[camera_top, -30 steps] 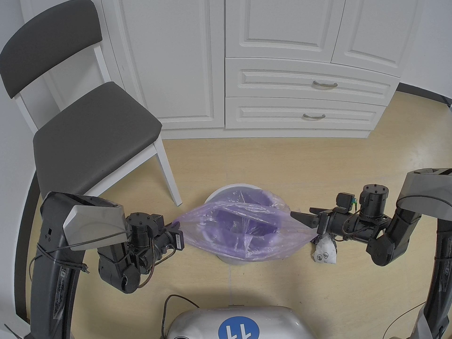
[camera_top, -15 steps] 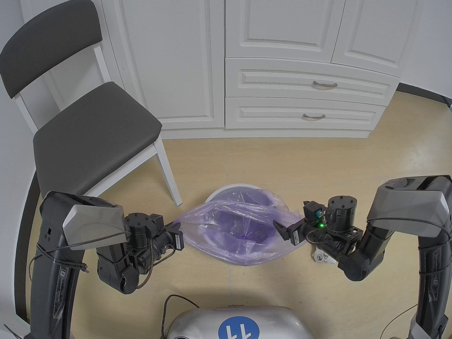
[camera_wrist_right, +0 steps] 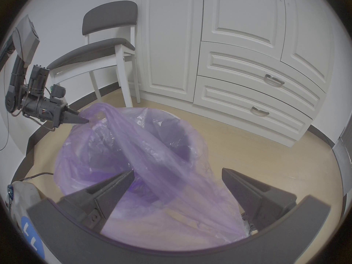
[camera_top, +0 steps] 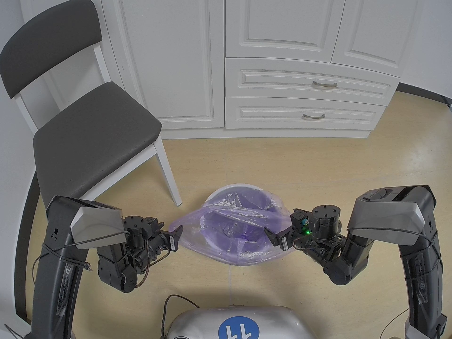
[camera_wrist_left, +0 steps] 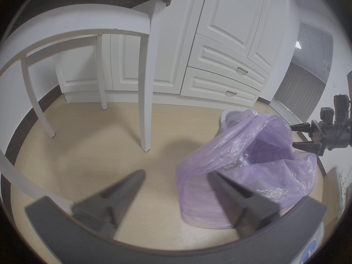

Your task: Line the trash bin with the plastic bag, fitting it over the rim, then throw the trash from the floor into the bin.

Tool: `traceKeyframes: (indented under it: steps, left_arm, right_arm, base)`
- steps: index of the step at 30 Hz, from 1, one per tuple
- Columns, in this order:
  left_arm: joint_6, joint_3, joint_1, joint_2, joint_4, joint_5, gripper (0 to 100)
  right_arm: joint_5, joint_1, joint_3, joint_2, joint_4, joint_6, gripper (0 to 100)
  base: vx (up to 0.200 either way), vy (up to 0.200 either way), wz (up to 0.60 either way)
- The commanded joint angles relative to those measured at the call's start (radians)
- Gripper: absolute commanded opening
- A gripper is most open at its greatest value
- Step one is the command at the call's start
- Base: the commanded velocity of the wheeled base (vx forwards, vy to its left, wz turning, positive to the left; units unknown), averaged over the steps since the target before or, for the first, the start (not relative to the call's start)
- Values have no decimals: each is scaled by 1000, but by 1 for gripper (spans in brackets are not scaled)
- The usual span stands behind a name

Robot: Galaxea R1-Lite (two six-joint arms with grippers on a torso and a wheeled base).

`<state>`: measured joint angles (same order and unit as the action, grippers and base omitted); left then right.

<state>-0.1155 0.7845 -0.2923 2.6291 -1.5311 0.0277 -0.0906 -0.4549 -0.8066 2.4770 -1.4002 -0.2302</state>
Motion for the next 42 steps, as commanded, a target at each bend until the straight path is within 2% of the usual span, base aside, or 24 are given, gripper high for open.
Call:
traceKeyframes:
  steps: [1,4,5,15,19,24,28,31,37,38,42]
  left_arm:
    - [0,-2,1,-5,-1,0,100]
    - [4,-4,-2,-6,-1,-2,100]
    - [4,-5,-4,-12,-1,-2,100]
    - [4,-50,-18,-113,-1,-2,100]
    - [-3,-73,-28,-195,-1,-2,100]
    - [-6,-67,-56,-236,-1,-14,100]
    - [-7,-56,-79,-235,-1,-17,100]
    - [-7,-24,-94,-230,0,-18,100]
    - [2,98,-145,-213,19,-72,100]
    - [2,114,-151,-213,28,-72,100]
    - [30,188,-174,-216,120,-81,100]
  right_arm:
    - [-11,5,-34,40,1,2,100]
    - [-20,9,-63,68,-2,5,100]
    - [-20,12,-77,76,-3,12,0]
    - [-24,19,-253,42,44,146,0]
    - [-29,15,-441,39,190,262,0]
    - [-92,10,-701,126,322,451,0]
    - [-138,15,-875,232,371,543,0]
    - [-141,13,-910,264,391,571,0]
    - [-139,10,-1000,295,411,598,0]
    - [-138,10,-1005,295,412,600,100]
    - [-139,10,-996,280,409,614,100]
  base:
    - [0,0,0]
    - [0,0,0]
    - [0,0,0]
    - [0,0,0]
    - [0,0,0]
    - [0,0,0]
    - [0,0,0]
    - [0,0,0]
    - [0,0,0]
    - [0,0,0]
    - [0,0,0]
